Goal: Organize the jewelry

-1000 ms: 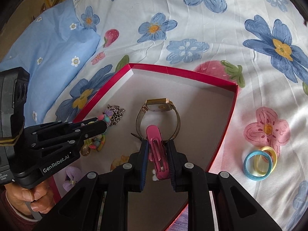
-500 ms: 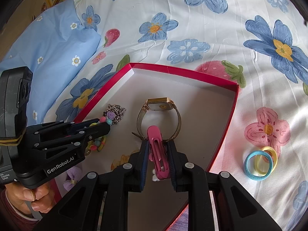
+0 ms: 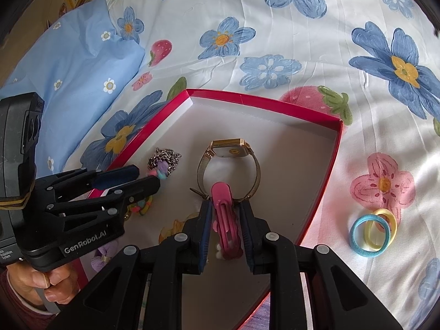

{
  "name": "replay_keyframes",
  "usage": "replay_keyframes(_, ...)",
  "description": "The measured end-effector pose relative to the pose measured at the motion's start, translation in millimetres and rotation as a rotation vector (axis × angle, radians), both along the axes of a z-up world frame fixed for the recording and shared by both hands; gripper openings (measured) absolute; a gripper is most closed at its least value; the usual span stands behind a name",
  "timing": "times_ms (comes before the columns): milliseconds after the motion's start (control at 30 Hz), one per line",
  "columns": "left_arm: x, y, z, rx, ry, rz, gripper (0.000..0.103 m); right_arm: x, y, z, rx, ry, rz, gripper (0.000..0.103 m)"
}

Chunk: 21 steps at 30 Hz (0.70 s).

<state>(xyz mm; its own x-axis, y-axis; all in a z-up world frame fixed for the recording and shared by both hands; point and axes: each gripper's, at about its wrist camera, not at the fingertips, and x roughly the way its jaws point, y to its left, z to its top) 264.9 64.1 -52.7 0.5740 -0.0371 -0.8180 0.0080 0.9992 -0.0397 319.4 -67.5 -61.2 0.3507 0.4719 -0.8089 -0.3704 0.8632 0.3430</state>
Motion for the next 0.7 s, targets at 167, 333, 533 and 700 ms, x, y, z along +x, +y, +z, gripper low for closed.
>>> replay_keyframes(167, -4, 0, 2, 0.014, -0.002, 0.0, 0.046, -1, 0, 2, 0.011, -0.004, -0.001, 0.028)
replay_keyframes(333, -12, 3, 9, 0.016, -0.01, 0.011, 0.052, -6, -4, 9, 0.021, -0.022, -0.015, 0.046)
replay_keyframes(533, -39, 7, 26, 0.015, -0.057, 0.045, 0.078, -18, -16, 22, 0.042, -0.043, -0.043, 0.05)
replay_keyframes(700, -73, 18, 36, -0.067, -0.076, 0.105, 0.089, -38, -33, 40, 0.089, -0.08, -0.08, 0.071)
